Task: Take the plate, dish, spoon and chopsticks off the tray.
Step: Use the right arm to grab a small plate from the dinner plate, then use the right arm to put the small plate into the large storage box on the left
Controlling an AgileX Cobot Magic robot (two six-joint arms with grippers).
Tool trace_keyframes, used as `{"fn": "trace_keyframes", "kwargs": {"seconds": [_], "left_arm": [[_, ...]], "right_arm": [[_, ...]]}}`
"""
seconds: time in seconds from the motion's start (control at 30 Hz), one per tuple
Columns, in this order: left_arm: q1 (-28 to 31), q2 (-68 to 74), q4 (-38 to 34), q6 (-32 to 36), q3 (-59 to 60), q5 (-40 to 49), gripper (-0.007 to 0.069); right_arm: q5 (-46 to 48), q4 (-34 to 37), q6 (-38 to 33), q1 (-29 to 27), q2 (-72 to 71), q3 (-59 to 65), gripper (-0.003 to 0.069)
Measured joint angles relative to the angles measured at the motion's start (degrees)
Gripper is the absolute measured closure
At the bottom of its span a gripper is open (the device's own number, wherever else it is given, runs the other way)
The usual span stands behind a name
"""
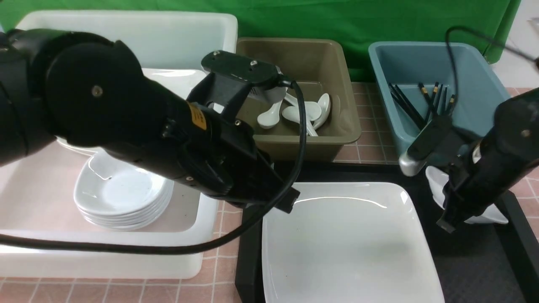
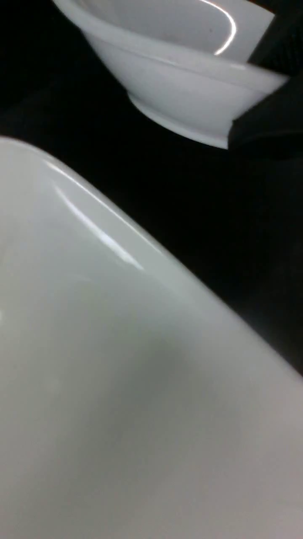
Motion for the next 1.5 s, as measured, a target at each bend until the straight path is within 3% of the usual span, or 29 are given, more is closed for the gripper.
{"fn": "trace_keyframes", "kwargs": {"seconds": [0.1, 0.23, 0.4, 0.43, 0.47, 0.77, 0.97, 1.17, 1.23, 1.43, 1.5], "left_arm": [[0.9, 0.0, 0.4, -0.3, -0.9, 0.1, 0.0627], [6.7, -0.8, 1.5, -0.2, -5.7, 2.6, 0.0627], [19.3, -5.9, 4.5, 1.3, -10.0, 9.2, 0.0627], [19.3, -5.9, 4.5, 1.3, -10.0, 9.2, 0.0627], [24.7, -8.2, 5.3, 1.6, -10.1, 11.1, 0.0627], [47.6, -20.0, 2.8, 1.3, -6.8, 15.1, 0.0627], [50.8, -23.4, -0.1, 2.6, -4.7, 16.9, 0.0627], [50.9, -23.7, -1.3, 3.2, -4.7, 17.8, 0.0627], [51.0, -23.7, -1.4, 3.8, -4.7, 18.0, 0.0627], [51.0, -23.7, -2.3, 4.4, -4.7, 18.1, 0.0627], [51.0, -23.7, -3.7, 4.5, -4.7, 18.1, 0.0627]], "right_arm": [[1.1, 2.9, 0.6, 1.3, -4.5, -0.7, 0.0582], [0.3, 11.7, 0.4, 6.6, -12.8, -7.0, 0.0582], [0.1, 27.0, -1.3, 15.9, -11.8, -18.3, 0.0582], [0.1, 27.4, -1.4, 16.4, -11.6, -19.2, 0.0582], [0.1, 29.4, -1.6, 19.9, -8.9, -22.7, 0.0582], [-3.2, 31.1, -2.4, 33.6, 15.5, -44.8, 0.0582], [-4.1, 31.0, -2.7, 35.9, 30.1, -57.3, 0.0582], [-3.9, 29.9, -2.8, 36.2, 37.7, -60.5, 0.0552], [-3.8, 29.7, -2.7, 36.2, 38.3, -60.6, 0.0489], [-0.3, 29.2, 1.4, 36.7, 36.0, -60.7, 0.0106], [3.2, 28.9, 2.2, 37.3, 33.0, -60.7, 0.0025]]}}
